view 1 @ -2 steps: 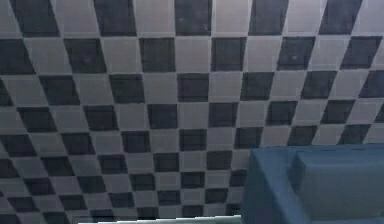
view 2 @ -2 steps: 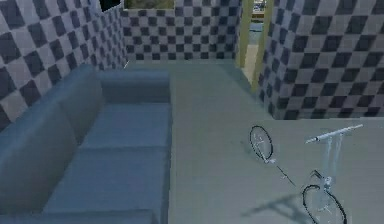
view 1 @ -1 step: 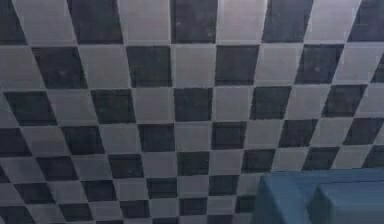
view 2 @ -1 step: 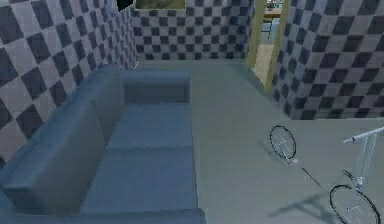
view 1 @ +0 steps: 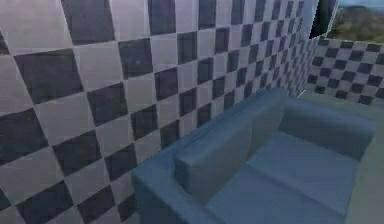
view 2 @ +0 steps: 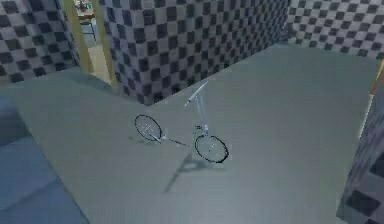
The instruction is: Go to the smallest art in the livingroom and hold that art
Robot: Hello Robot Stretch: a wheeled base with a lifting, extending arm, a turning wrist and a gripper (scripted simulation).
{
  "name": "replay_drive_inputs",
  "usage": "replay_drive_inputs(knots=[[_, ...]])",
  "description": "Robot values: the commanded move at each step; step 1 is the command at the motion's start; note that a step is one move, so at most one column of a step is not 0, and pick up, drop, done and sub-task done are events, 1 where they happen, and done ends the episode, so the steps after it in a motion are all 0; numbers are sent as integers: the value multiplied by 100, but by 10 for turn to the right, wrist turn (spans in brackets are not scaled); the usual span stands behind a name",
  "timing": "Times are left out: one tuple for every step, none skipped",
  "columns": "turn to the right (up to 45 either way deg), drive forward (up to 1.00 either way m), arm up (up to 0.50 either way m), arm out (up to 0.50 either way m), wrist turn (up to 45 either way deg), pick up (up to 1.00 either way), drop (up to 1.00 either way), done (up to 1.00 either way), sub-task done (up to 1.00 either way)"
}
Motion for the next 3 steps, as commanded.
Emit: replay_drive_inputs(knots=[[450,0,0,0,0,0,0,0,0],[450,0,0,0,0,0,0,0,0],[300,0,0,0,0,0,0,0,0]])
